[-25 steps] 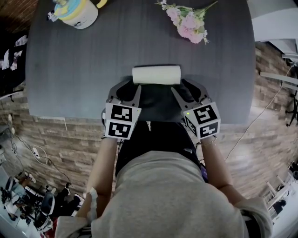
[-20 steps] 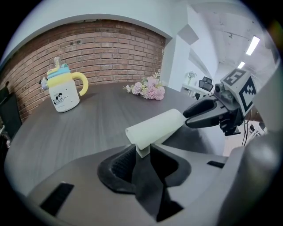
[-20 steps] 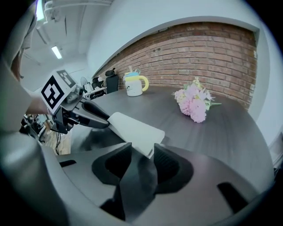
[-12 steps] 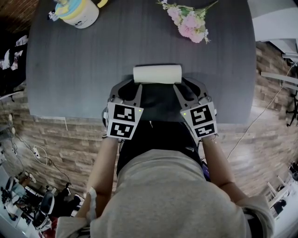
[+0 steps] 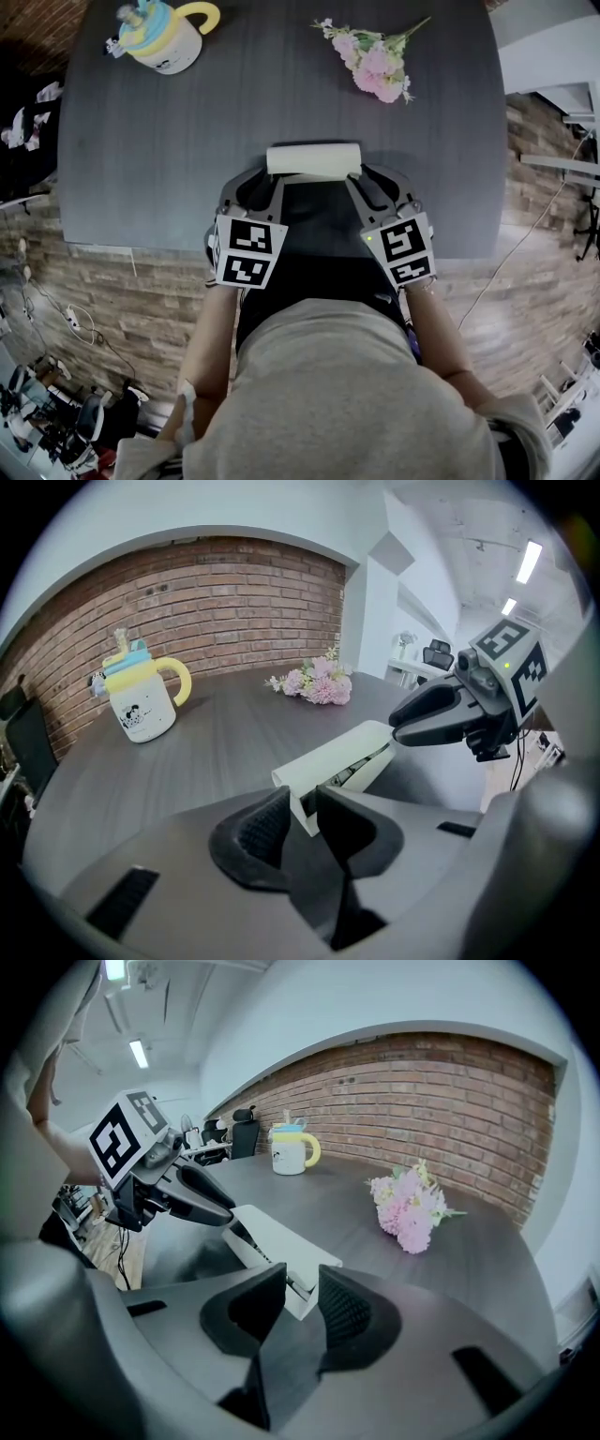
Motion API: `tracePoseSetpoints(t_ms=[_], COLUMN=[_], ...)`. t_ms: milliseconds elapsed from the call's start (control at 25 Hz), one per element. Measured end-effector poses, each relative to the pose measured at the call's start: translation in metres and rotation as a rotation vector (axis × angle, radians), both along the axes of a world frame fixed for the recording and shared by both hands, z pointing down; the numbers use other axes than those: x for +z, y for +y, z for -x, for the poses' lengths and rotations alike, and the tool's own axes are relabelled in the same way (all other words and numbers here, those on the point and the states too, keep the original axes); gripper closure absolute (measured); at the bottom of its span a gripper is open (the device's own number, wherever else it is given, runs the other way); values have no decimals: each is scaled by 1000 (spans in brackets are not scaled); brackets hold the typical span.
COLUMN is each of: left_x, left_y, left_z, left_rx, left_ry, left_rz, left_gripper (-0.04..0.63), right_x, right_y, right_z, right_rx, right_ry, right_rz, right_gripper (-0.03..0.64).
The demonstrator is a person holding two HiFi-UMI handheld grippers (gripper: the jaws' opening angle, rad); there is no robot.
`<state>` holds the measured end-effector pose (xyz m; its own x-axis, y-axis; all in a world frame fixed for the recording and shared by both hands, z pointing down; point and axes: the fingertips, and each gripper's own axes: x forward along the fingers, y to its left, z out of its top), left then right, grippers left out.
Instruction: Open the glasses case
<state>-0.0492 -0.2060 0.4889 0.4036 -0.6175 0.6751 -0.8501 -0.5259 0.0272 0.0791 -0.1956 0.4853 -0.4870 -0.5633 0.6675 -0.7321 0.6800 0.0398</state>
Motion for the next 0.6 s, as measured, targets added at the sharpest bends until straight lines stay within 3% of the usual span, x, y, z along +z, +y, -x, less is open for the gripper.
tracePoseSetpoints(t_ms=[360,600], left_x=[-10,-13], left_y=[-18,-31], left_z=[-2,-1], left_rx=[10,5], left_ry=[-14,-18], left_rz=[-58,-49], left_gripper=[495,495], right_x=[-13,-19], right_y=[-17,-32], right_z=[2,3], right_rx=[-34,-54], right_ry=[-10,-13], right_rz=[-11,-12], right_gripper=[518,529])
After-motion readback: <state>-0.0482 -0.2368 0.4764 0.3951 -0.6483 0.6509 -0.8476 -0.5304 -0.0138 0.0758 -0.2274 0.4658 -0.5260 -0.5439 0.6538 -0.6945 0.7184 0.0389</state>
